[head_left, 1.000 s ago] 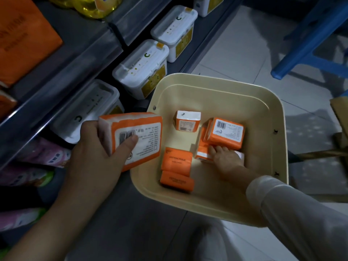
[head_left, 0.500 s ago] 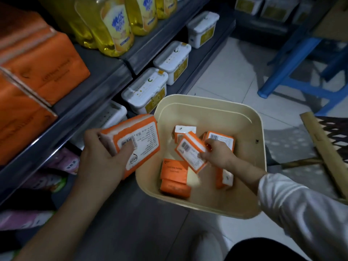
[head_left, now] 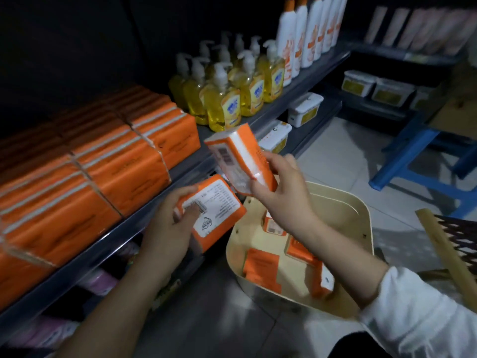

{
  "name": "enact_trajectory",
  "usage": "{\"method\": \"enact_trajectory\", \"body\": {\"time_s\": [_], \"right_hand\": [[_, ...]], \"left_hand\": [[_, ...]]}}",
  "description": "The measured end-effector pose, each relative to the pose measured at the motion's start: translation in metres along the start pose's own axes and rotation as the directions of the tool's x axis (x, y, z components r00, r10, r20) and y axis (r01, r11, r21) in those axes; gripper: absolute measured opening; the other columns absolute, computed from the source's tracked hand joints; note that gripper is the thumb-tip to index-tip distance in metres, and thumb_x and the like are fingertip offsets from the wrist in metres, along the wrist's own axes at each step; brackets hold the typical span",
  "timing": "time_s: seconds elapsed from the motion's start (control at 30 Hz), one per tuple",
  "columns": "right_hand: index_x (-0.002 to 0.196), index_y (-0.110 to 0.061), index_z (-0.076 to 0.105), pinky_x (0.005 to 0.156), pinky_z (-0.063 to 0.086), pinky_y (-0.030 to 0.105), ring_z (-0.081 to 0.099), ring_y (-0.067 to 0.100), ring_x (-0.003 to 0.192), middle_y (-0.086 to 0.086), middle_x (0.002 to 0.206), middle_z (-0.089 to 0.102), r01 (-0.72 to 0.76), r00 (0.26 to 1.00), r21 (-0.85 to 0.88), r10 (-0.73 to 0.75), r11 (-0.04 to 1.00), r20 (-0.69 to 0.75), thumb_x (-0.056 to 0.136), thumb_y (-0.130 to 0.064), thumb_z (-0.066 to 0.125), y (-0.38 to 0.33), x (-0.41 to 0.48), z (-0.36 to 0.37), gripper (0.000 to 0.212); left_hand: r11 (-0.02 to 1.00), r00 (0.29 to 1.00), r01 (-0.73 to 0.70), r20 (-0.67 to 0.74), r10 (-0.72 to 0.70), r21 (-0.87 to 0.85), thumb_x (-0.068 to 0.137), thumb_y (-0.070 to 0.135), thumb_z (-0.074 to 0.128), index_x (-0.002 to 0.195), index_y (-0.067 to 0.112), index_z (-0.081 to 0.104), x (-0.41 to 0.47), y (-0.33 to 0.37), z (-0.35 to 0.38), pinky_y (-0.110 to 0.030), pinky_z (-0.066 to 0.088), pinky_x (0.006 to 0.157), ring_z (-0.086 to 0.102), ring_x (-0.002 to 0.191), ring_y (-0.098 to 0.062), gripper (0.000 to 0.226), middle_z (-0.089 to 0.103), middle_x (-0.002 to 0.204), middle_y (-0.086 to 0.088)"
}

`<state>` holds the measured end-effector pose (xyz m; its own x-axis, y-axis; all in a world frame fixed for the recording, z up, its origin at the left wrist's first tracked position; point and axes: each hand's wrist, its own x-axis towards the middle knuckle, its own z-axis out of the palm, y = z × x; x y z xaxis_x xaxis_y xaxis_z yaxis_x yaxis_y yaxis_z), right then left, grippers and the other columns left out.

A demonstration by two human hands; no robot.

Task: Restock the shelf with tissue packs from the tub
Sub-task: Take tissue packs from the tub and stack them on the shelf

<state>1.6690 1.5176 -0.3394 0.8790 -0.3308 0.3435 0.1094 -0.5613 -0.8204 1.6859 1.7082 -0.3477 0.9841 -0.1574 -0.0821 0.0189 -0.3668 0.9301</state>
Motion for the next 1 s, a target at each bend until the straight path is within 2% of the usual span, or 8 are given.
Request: {"method": "enact_trajectory", "body": {"time_s": [0.13,0.3,0.4,0.47,0.57,0.7,0.9,1.0], "right_hand": [[0.122,-0.022,0.058,0.084,0.033,0.005,0.040,-0.008,0.091,-0.019,0.094,0.033,0.202,0.978,-0.040,-0.200,0.978,0.059,0.075,-0.006,0.059,-0.033,-0.020,0.019,0.049],[0.109,-0.029,0.060,0.102,0.037,0.030,0.035,0.014,0.124,-0.005,0.126,0.032,0.284,0.958,-0.034,-0.282,0.958,0.058,0.069,-0.004,0.053,-0.054,-0.036,0.040,0.048],[0.089,-0.039,0.061,0.101,0.033,0.013,0.029,-0.007,0.126,-0.012,0.137,0.026,0.037,0.987,0.252,-0.075,0.967,0.144,0.066,-0.013,0.051,-0.072,-0.038,0.044,0.036],[0.079,-0.039,0.064,0.101,0.037,0.020,0.033,-0.015,0.120,-0.012,0.139,0.030,-0.159,0.978,0.441,0.080,0.883,0.193,0.066,-0.020,0.052,-0.078,-0.037,0.049,0.026],[0.088,-0.036,0.063,0.096,0.046,0.036,0.049,0.007,0.116,-0.002,0.135,0.045,-0.283,0.958,0.529,0.208,0.800,0.197,0.071,-0.020,0.072,-0.079,-0.038,0.055,0.025],[0.128,-0.021,0.044,0.094,0.050,0.037,0.058,0.015,0.110,0.000,0.131,0.050,-0.452,0.892,0.591,0.320,0.668,0.321,0.072,-0.009,0.077,-0.077,-0.036,0.055,0.066],[0.125,-0.006,0.051,0.087,0.054,0.038,0.065,0.027,0.099,0.016,0.113,0.067,-0.609,0.793,0.663,0.317,0.434,0.521,0.059,0.004,0.074,-0.076,-0.031,0.047,0.070],[0.123,-0.006,0.055,0.088,0.053,0.041,0.065,0.028,0.098,0.017,0.112,0.067,-0.611,0.791,0.716,0.297,0.338,0.535,0.057,0.008,0.071,-0.069,-0.023,0.038,0.070]], "left_hand": [[0.935,0.992,0.080,-0.062,-0.108,-0.346,0.093,0.020,0.054,0.103,0.038,0.059,-0.011,0.016,-0.018,-0.027,0.048,0.049,0.060,0.065,-0.016,0.021,0.063,0.092,-0.003],[0.901,0.989,0.028,-0.118,-0.088,-0.434,0.095,0.021,0.050,0.108,0.034,0.059,-0.024,0.023,-0.042,-0.025,0.048,0.046,0.060,0.057,-0.015,0.021,0.064,0.086,-0.010],[0.900,0.987,0.000,-0.147,-0.071,-0.435,0.094,0.021,0.052,0.112,0.035,0.058,-0.028,0.021,-0.053,-0.028,0.051,0.052,0.066,0.073,-0.021,0.024,0.068,0.100,-0.008],[0.918,0.983,-0.024,-0.177,-0.050,-0.395,0.093,0.023,0.053,0.110,0.040,0.059,-0.030,0.017,-0.058,-0.038,0.055,0.066,0.067,0.089,-0.025,0.025,0.068,0.106,-0.005],[0.947,0.980,-0.051,-0.198,-0.014,-0.318,0.091,0.027,0.055,0.103,0.046,0.060,-0.034,0.013,-0.065,-0.042,0.055,0.076,0.067,0.090,-0.021,0.023,0.069,0.102,0.001],[0.956,0.979,-0.058,-0.202,-0.002,-0.289,0.093,0.024,0.052,0.099,0.046,0.060,-0.038,0.010,-0.074,-0.019,0.045,0.052,0.066,0.078,-0.016,0.024,0.070,0.094,-0.002],[0.974,0.944,-0.131,-0.323,0.065,-0.187,0.091,0.027,0.051,0.100,0.055,0.056,-0.036,0.003,-0.085,-0.027,0.044,0.052,0.064,0.074,-0.026,0.029,0.063,0.099,-0.013],[0.986,0.934,-0.150,-0.338,0.115,-0.079,0.093,0.028,0.049,0.105,0.053,0.054,-0.035,0.001,-0.089,-0.016,0.040,0.052,0.056,0.074,-0.016,0.028,0.055,0.104,-0.009]]}}
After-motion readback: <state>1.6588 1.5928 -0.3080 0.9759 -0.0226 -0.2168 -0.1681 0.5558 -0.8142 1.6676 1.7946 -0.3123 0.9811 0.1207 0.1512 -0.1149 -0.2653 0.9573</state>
